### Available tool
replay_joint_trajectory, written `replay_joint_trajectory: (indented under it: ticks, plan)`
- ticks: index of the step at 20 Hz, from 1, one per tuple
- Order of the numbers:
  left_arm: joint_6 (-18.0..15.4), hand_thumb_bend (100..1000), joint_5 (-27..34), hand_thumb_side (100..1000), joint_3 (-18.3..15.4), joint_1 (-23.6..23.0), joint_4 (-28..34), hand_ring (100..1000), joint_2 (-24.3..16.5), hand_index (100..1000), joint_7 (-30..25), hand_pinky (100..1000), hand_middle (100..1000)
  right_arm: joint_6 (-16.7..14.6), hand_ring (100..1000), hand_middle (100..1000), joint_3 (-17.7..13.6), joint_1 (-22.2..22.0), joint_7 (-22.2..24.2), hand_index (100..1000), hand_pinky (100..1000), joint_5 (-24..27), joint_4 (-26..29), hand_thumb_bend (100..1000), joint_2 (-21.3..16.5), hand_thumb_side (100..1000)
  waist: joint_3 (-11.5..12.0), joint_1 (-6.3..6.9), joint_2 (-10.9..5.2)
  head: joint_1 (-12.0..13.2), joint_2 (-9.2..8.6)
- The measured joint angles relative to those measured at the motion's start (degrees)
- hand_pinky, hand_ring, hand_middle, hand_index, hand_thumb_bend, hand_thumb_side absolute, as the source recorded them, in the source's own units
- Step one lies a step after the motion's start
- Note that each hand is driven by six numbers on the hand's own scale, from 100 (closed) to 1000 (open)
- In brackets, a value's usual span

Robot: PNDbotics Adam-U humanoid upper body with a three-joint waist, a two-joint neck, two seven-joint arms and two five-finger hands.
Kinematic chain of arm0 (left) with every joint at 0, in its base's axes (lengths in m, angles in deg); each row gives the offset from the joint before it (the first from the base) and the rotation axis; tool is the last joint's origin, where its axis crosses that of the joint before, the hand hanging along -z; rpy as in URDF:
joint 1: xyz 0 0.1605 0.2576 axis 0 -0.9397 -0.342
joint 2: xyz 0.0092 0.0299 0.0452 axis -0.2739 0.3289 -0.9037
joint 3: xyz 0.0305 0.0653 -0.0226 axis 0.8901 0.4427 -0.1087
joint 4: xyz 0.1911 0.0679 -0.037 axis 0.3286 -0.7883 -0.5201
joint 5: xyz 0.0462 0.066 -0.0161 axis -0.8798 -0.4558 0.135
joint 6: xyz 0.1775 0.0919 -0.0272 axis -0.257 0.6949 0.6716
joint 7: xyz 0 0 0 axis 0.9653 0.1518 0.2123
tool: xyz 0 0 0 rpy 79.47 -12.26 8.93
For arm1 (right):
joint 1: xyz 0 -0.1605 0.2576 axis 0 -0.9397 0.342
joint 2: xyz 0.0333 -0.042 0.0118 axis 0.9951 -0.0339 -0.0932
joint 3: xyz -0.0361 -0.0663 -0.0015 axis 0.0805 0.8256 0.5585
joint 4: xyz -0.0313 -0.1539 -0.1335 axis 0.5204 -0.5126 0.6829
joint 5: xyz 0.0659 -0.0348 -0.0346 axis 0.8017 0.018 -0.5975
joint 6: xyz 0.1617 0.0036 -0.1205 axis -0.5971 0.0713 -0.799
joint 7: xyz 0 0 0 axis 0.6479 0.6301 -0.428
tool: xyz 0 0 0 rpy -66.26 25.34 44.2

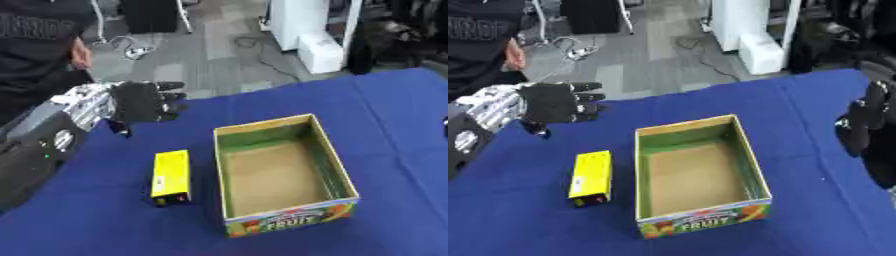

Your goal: Pick up objects on the table and place them in the box.

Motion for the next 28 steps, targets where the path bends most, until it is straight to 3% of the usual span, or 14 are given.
replay_joint_trajectory:
  ticks: [7, 17, 26, 28]
  plan:
    - [0.0, 765, 3.0, 417, 1.5, 0.0, 0.0, 914, 0.0, 892, 0.0, 1000, 910, 0.1, 311, 391, 0.0, 0.0, 0.1, 502, 148, 0.0, 0.0, 100, 0.0, 1000, 0.0, 0.0, 0.0, -0.4, 0.0]
    - [0.0, 800, 10.8, 593, 5.7, -1.1, -1.4, 878, 0.5, 889, 0.0, 1000, 912, 0.2, 311, 391, 0.0, 0.0, 0.3, 502, 148, 0.0, 0.0, 100, 0.0, 1000, -0.2, 0.0, 0.0, -0.3, 0.0]
    - [0.0, 815, 11.8, 602, 7.1, -1.1, -1.4, 884, 0.5, 885, 0.0, 1000, 911, 0.2, 311, 391, 0.0, 0.0, 0.3, 502, 148, 0.0, 0.0, 100, 0.0, 1000, -0.2, 0.0, 0.0, -0.1, 0.0]
    - [0.0, 828, 11.6, 640, 7.1, -1.1, -1.4, 883, 0.5, 886, 0.0, 1000, 912, 0.2, 311, 391, 0.0, 0.0, 0.3, 502, 148, 0.0, 0.0, 100, 0.0, 1000, -0.2, 0.01, 0.0, -0.1, 0.0]
